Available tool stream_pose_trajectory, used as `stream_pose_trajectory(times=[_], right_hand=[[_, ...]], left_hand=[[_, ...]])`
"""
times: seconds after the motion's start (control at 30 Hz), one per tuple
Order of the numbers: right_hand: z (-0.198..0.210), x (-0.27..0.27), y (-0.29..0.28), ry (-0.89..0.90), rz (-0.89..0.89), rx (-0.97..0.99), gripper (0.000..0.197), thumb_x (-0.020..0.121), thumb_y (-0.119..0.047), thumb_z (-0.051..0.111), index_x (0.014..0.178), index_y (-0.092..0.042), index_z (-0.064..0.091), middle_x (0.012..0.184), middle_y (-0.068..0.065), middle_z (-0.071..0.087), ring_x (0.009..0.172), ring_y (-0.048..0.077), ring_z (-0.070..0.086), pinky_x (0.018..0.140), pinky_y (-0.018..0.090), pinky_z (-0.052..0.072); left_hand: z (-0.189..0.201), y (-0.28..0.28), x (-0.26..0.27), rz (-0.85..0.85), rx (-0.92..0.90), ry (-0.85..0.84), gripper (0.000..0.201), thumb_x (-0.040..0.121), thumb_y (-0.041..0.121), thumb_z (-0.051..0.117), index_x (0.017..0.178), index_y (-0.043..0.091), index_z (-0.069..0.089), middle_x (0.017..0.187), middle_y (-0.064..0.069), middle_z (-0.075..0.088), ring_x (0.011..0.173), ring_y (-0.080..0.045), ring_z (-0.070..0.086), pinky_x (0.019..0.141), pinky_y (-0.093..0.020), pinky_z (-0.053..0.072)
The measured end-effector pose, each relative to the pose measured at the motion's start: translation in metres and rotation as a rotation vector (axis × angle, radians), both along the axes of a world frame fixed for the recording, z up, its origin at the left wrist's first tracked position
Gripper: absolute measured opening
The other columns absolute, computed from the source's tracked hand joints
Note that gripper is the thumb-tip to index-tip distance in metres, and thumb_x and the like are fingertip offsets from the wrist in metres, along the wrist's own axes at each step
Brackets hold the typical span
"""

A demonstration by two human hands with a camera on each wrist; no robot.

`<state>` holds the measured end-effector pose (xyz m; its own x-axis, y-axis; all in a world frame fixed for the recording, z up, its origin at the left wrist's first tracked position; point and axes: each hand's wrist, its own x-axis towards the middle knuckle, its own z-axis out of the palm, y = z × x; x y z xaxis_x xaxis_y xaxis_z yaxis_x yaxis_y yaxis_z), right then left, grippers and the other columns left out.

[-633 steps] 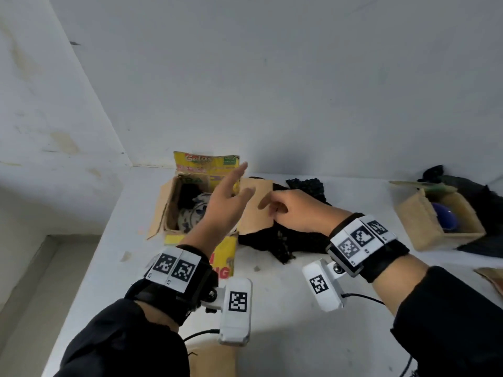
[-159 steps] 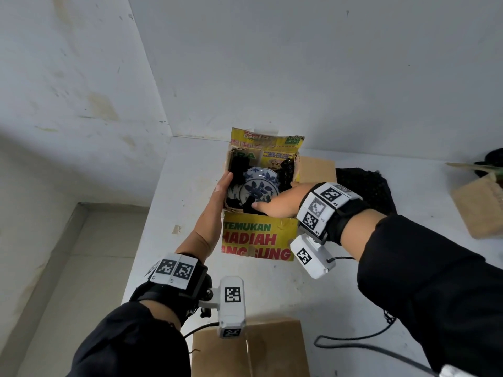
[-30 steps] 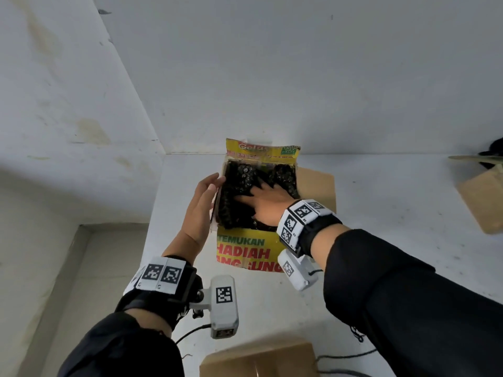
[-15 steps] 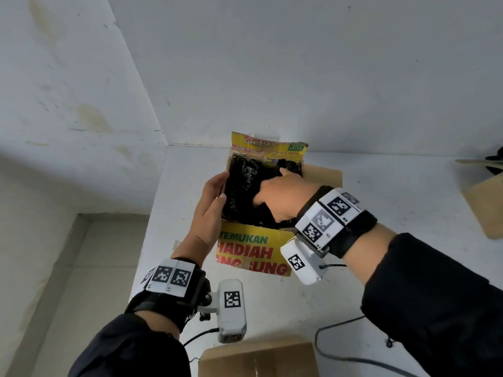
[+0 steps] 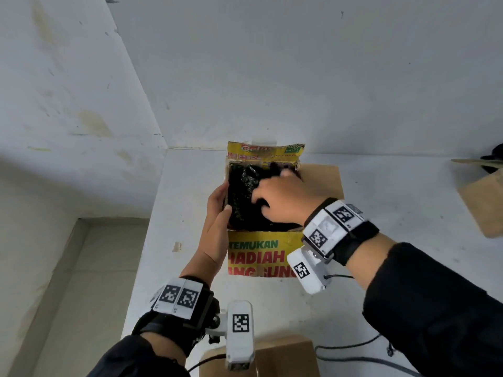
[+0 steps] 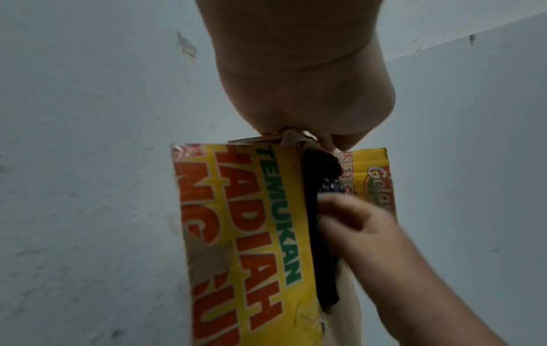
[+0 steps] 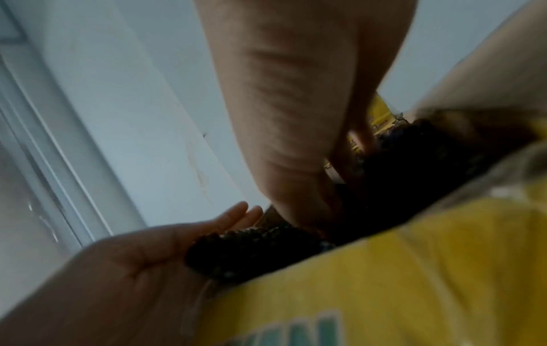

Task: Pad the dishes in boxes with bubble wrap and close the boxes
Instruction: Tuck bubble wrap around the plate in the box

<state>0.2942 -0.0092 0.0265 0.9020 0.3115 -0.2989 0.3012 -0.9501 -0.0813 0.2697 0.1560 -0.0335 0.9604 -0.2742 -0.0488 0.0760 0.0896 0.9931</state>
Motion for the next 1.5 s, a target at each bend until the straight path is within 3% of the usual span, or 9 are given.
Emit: stream_pose_trajectory(times=[0.1, 0.33, 0.57, 0.73, 0.8, 0.9, 1.03, 1.3, 1.5], right_hand=[[-0.009, -0.003, 0.006, -0.295, -0.079, 0.189, 0.046, 0.086, -0.045, 0.057, 0.127, -0.025, 0.054, 0.134, -0.003, 0.05, 0.126, 0.021, 0.042, 0.107, 0.042, 0.024], [-0.055, 0.007, 0.023, 0.276, -0.186, 0.201, 0.083, 0.091, -0.04, 0.051, 0.15, -0.029, -0.007, 0.157, -0.012, -0.016, 0.145, 0.022, -0.012, 0.114, 0.055, 0.012], [-0.058, 0.008, 0.024, 0.327, -0.233, 0.202, 0.084, 0.091, -0.04, 0.051, 0.149, -0.032, -0.008, 0.157, -0.011, -0.017, 0.146, 0.023, -0.003, 0.113, 0.052, 0.018], [-0.013, -0.003, 0.014, -0.043, -0.099, 0.135, 0.052, 0.088, -0.033, 0.056, 0.138, -0.023, 0.042, 0.145, 0.003, 0.036, 0.127, 0.026, 0.039, 0.094, 0.039, 0.04], [-0.01, -0.012, 0.011, -0.202, -0.1, 0.069, 0.057, 0.087, -0.037, 0.058, 0.139, -0.022, 0.04, 0.151, 0.009, 0.025, 0.138, 0.031, 0.022, 0.108, 0.045, 0.027], [-0.024, -0.021, 0.005, 0.007, -0.265, 0.028, 0.082, 0.088, -0.056, 0.049, 0.151, -0.021, 0.008, 0.156, 0.018, -0.015, 0.143, 0.037, -0.015, 0.117, 0.048, 0.001], [-0.043, -0.011, 0.003, 0.244, -0.399, 0.062, 0.087, 0.088, -0.068, 0.035, 0.149, -0.027, -0.013, 0.151, 0.02, -0.03, 0.141, 0.035, -0.024, 0.116, 0.045, -0.001], [-0.045, -0.001, 0.003, 0.342, -0.444, 0.124, 0.08, 0.088, -0.064, 0.041, 0.15, -0.026, 0.008, 0.156, 0.016, -0.014, 0.144, 0.036, -0.007, 0.117, 0.045, 0.008], [-0.005, -0.034, -0.015, -0.184, -0.426, 0.464, 0.029, 0.092, -0.031, 0.053, 0.118, -0.021, 0.059, 0.118, 0.001, 0.06, 0.091, 0.017, 0.061, 0.078, 0.031, 0.051]], left_hand=[[-0.003, -0.002, -0.001, 0.035, -0.004, 0.012, 0.053, 0.091, 0.037, 0.032, 0.142, 0.022, 0.033, 0.142, 0.009, 0.043, 0.128, -0.004, 0.043, 0.103, -0.026, 0.042], [-0.007, -0.001, 0.002, 0.011, 0.011, 0.095, 0.061, 0.092, 0.056, 0.02, 0.148, 0.031, 0.025, 0.151, 0.014, 0.032, 0.137, 0.001, 0.031, 0.11, -0.021, 0.029], [-0.007, -0.001, 0.007, -0.004, 0.012, 0.173, 0.05, 0.102, 0.05, 0.017, 0.146, 0.032, 0.03, 0.147, 0.012, 0.041, 0.134, -0.002, 0.038, 0.116, -0.037, 0.028], [-0.004, -0.003, 0.004, 0.022, 0.014, 0.147, 0.048, 0.103, 0.044, 0.012, 0.146, 0.033, 0.029, 0.146, 0.011, 0.043, 0.132, -0.005, 0.041, 0.113, -0.039, 0.032], [-0.004, -0.003, 0.004, 0.025, 0.005, 0.149, 0.047, 0.103, 0.045, 0.014, 0.145, 0.034, 0.031, 0.145, 0.01, 0.044, 0.132, -0.006, 0.042, 0.112, -0.042, 0.033], [-0.005, -0.003, 0.002, 0.036, 0.02, 0.15, 0.047, 0.103, 0.045, 0.014, 0.146, 0.034, 0.028, 0.147, 0.013, 0.04, 0.133, -0.002, 0.038, 0.114, -0.037, 0.03], [-0.005, -0.002, 0.003, 0.017, 0.046, 0.144, 0.048, 0.102, 0.047, 0.014, 0.146, 0.035, 0.027, 0.148, 0.014, 0.039, 0.134, -0.002, 0.037, 0.112, -0.031, 0.03], [0.001, -0.001, -0.001, -0.011, 0.094, 0.084, 0.054, 0.098, 0.052, 0.014, 0.147, 0.03, 0.023, 0.145, 0.015, 0.037, 0.125, 0.012, 0.038, 0.089, -0.003, 0.039], [0.012, 0.01, 0.002, 0.072, 0.115, 0.058, 0.04, 0.099, 0.042, 0.03, 0.136, 0.03, 0.037, 0.134, 0.02, 0.046, 0.112, 0.02, 0.045, 0.088, -0.011, 0.04]])
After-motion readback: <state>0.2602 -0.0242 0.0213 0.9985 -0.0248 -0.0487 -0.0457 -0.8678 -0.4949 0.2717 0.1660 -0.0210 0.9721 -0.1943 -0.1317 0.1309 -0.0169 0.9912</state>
